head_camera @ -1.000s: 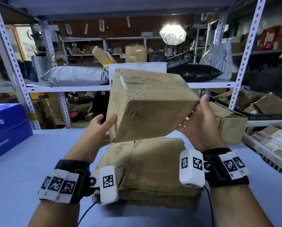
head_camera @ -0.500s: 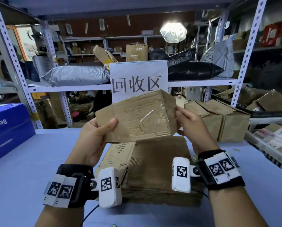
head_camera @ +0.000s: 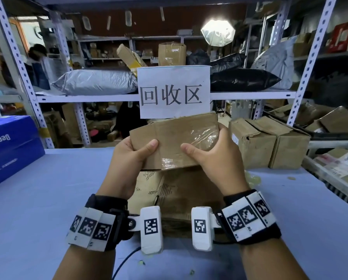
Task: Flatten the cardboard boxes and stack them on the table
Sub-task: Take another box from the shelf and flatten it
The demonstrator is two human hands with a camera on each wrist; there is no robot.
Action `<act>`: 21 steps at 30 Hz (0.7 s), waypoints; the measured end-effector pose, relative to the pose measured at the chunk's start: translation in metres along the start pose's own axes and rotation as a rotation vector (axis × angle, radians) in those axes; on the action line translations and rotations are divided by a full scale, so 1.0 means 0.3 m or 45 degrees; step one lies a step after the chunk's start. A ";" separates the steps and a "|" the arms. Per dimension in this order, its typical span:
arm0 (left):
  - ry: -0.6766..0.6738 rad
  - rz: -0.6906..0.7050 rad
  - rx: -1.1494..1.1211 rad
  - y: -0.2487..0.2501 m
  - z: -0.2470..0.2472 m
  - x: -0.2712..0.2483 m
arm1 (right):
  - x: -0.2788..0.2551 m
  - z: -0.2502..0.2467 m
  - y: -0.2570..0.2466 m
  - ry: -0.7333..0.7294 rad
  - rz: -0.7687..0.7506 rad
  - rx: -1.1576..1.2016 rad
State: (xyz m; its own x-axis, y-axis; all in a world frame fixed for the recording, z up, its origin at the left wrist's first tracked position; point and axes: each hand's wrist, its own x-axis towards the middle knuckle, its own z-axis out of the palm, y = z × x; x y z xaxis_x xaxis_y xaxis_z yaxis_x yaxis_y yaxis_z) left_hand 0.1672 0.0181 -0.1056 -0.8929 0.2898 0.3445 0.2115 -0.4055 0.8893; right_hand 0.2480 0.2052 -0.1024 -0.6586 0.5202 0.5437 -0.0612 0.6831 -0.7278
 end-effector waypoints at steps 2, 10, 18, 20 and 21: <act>0.006 0.010 0.038 -0.008 0.008 -0.002 | -0.002 0.001 0.003 0.043 0.005 -0.065; 0.008 0.028 0.099 -0.018 0.018 -0.003 | -0.012 0.021 0.017 0.187 -0.017 -0.161; 0.038 0.042 0.082 -0.011 0.007 -0.011 | 0.003 -0.003 0.012 0.071 -0.049 -0.168; 0.026 0.033 0.057 -0.013 0.011 -0.016 | -0.002 -0.005 0.005 -0.004 -0.031 -0.165; 0.014 0.030 0.046 -0.014 0.013 -0.019 | -0.007 -0.002 0.002 -0.010 -0.010 -0.169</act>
State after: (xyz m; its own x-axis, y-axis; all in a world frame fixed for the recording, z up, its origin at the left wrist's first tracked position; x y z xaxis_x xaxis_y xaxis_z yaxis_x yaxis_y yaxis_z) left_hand 0.1730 0.0217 -0.1101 -0.8917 0.2710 0.3627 0.2468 -0.3807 0.8912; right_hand 0.2496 0.2048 -0.1036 -0.6643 0.5111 0.5454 0.0334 0.7493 -0.6614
